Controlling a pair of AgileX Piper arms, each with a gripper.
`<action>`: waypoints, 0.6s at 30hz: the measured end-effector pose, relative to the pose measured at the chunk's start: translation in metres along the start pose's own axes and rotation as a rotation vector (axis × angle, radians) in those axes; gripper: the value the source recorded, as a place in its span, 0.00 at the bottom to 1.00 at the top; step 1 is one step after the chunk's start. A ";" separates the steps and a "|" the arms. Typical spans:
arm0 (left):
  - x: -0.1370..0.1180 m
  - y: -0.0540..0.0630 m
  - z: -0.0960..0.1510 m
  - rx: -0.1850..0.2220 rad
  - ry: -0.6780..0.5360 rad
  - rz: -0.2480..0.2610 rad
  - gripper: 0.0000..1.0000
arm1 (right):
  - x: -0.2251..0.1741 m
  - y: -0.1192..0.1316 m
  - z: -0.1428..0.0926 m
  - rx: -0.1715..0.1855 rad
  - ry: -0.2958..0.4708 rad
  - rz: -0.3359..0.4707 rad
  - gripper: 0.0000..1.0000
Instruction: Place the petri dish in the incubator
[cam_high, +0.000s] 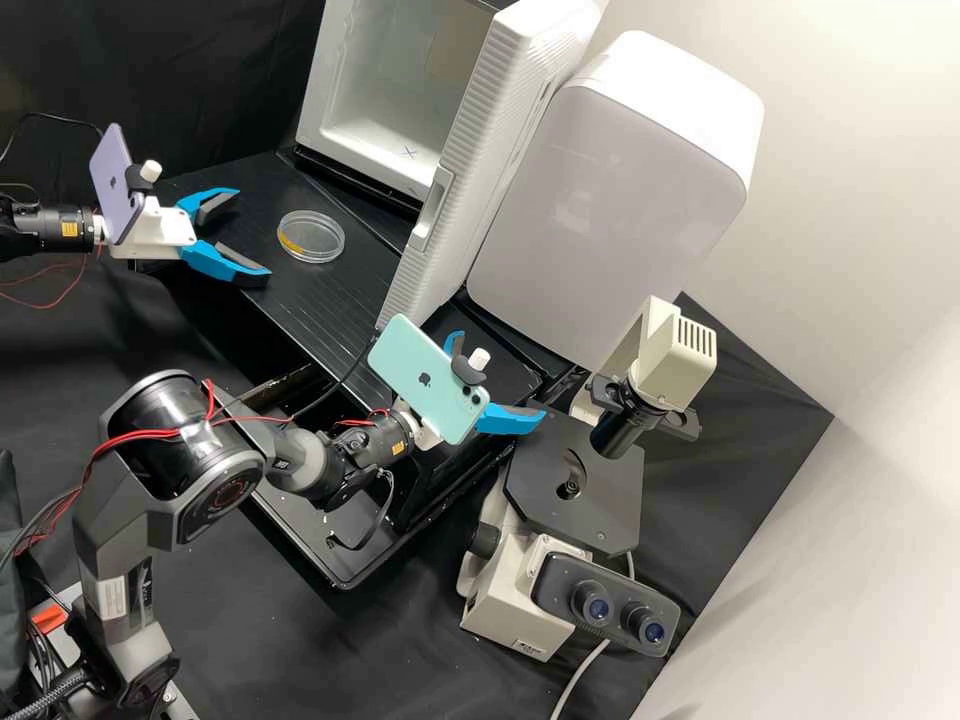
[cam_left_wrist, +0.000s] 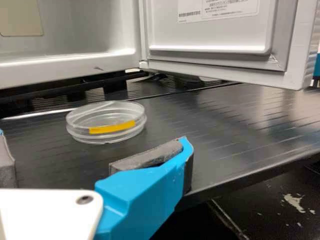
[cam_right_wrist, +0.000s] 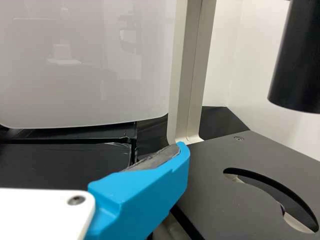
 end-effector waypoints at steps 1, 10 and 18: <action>0.000 -0.001 0.001 -0.004 0.000 -0.004 1.00 | 0.000 0.000 0.000 0.000 0.000 0.000 1.00; 0.004 -0.003 0.001 -0.025 0.020 0.002 1.00 | 0.000 0.000 0.000 0.000 0.000 0.000 1.00; 0.009 -0.003 0.000 -0.025 0.024 0.004 1.00 | 0.000 0.000 0.000 0.000 0.000 0.000 1.00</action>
